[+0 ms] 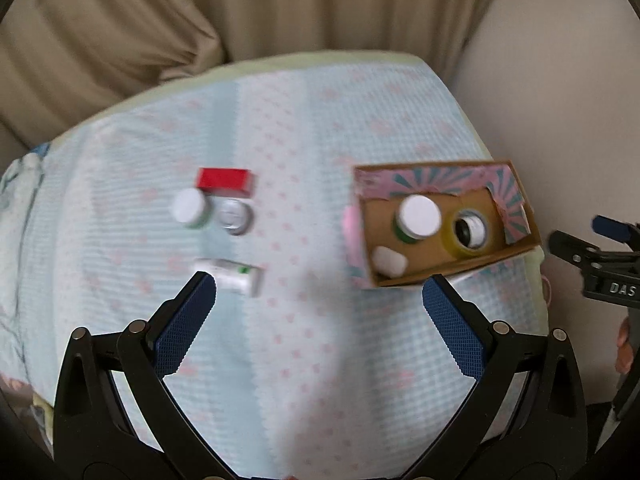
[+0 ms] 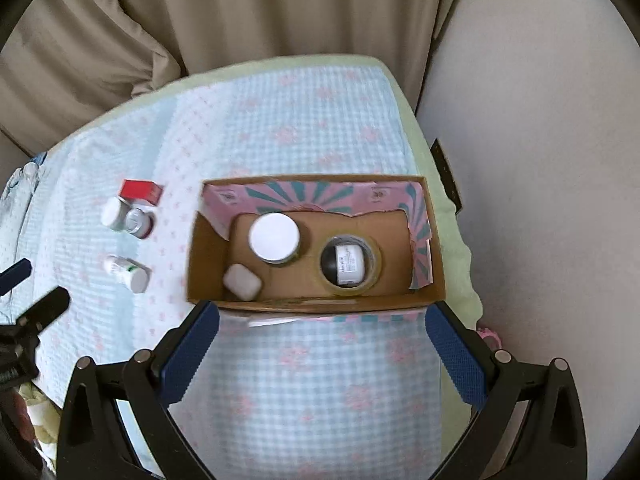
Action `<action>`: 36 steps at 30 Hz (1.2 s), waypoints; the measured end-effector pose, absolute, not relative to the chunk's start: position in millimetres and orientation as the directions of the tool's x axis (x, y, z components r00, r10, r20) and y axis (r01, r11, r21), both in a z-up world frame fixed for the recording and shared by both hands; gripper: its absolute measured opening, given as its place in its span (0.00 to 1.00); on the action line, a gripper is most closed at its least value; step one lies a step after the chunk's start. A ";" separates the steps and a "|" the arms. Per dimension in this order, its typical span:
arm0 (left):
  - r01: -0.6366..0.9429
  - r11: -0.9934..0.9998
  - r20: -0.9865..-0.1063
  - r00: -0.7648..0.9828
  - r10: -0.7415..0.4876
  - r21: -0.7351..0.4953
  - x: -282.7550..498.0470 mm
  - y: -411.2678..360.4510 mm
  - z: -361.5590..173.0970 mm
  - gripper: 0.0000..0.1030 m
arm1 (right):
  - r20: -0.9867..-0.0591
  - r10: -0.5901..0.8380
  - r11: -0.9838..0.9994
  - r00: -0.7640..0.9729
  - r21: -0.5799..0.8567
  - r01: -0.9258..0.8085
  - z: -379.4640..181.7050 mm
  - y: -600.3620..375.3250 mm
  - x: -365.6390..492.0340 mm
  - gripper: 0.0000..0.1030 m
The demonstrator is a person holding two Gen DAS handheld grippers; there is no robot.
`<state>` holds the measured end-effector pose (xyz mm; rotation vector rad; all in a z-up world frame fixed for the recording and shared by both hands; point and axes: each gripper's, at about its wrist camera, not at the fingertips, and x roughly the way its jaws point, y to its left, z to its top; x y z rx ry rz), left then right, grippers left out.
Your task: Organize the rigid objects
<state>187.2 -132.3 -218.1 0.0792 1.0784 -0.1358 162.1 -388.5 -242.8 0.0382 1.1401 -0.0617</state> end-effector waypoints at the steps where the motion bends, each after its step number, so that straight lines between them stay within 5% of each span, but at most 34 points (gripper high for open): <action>1: 0.140 0.990 -0.876 0.477 -0.070 -0.003 183.3 -116.3 -210.0 1.00 | -0.903 -0.046 0.997 0.427 -0.016 0.073 -233.6 -379.3 157.0 1.00; 16: 0.172 0.985 -0.806 0.583 -0.104 -0.002 156.1 69.9 -172.6 1.00 | -0.862 -0.061 0.996 0.503 -0.019 0.088 -172.9 -218.3 124.5 1.00; 36: 0.328 0.944 -0.839 0.503 -0.210 -0.040 264.8 175.3 -263.5 1.00 | -0.856 0.001 0.992 0.517 0.065 0.106 -236.9 -78.2 190.4 1.00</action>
